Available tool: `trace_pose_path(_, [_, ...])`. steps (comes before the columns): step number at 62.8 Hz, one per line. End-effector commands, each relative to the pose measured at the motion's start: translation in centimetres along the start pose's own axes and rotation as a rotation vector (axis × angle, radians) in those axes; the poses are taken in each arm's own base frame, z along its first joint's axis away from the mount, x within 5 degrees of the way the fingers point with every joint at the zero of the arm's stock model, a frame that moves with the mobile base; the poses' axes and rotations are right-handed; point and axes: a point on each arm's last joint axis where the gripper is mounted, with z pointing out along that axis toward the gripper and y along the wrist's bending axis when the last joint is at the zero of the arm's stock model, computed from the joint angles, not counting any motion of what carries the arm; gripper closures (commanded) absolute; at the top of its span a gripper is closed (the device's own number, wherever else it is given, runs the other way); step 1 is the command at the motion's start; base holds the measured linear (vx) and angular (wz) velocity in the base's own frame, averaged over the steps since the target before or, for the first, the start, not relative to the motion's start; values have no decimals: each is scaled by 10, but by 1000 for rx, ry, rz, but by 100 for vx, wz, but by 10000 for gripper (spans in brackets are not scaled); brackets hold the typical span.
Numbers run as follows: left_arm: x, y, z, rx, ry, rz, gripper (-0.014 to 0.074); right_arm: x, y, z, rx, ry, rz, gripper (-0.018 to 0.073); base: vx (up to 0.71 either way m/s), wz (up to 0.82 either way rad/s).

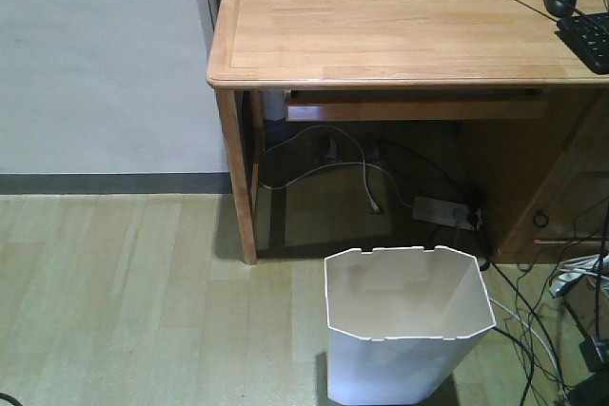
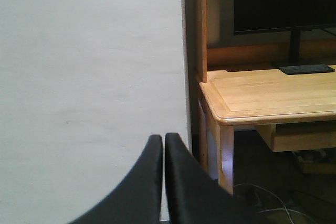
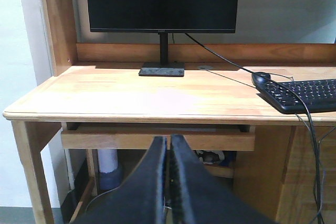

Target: Move trash bin to bedside with robot

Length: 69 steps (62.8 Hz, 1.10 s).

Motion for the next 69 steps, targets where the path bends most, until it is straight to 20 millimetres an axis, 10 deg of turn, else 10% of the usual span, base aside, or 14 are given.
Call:
trace_pose_path(1, [-3,0,0,7,-69,-23,603,-7,0,-1,-3,-86,-4,567,0,0])
trace_pose_path(69, [-3,0,0,7,-69,-23,603,-18,1,-3,-8,-192,-5,567,0,0])
